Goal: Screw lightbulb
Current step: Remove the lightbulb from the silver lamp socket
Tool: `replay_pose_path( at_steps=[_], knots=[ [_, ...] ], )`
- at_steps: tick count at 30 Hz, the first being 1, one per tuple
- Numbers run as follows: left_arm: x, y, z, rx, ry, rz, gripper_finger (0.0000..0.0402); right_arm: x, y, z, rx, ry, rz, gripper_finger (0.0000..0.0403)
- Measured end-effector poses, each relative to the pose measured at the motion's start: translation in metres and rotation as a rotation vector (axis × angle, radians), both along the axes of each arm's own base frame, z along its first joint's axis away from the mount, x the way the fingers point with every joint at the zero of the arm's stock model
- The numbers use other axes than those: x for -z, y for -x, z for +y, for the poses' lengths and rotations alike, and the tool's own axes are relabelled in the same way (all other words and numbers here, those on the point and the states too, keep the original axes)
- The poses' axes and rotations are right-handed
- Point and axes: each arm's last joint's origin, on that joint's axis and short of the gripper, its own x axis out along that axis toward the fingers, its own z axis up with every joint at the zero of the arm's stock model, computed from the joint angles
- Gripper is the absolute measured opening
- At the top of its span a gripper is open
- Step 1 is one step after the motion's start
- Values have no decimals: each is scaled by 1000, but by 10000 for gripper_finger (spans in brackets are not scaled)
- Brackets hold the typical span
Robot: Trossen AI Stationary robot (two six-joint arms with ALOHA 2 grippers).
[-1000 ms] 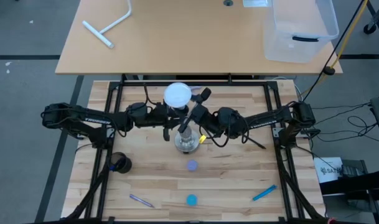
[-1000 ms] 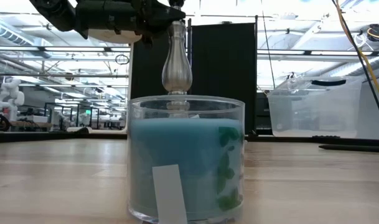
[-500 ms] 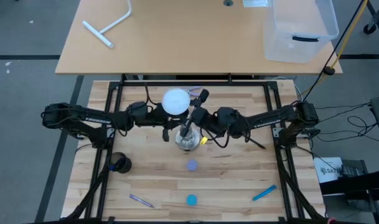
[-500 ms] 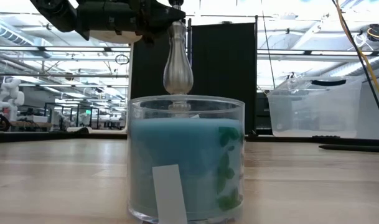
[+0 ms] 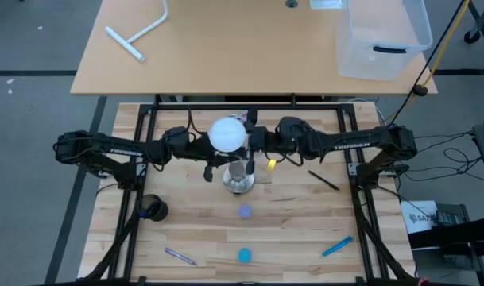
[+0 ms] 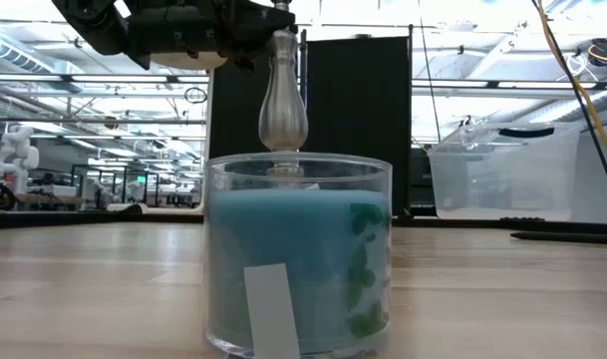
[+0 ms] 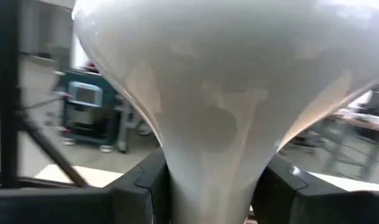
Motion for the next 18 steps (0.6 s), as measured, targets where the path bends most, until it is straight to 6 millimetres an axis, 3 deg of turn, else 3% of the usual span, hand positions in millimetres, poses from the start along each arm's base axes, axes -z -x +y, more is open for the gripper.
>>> replay_pose_path(
  at_steps=[18],
  knots=[
    [0, 0, -4, 88, -12, -5, 75, -1, 5, -28, -439, -93, 37, 154]
  ],
)
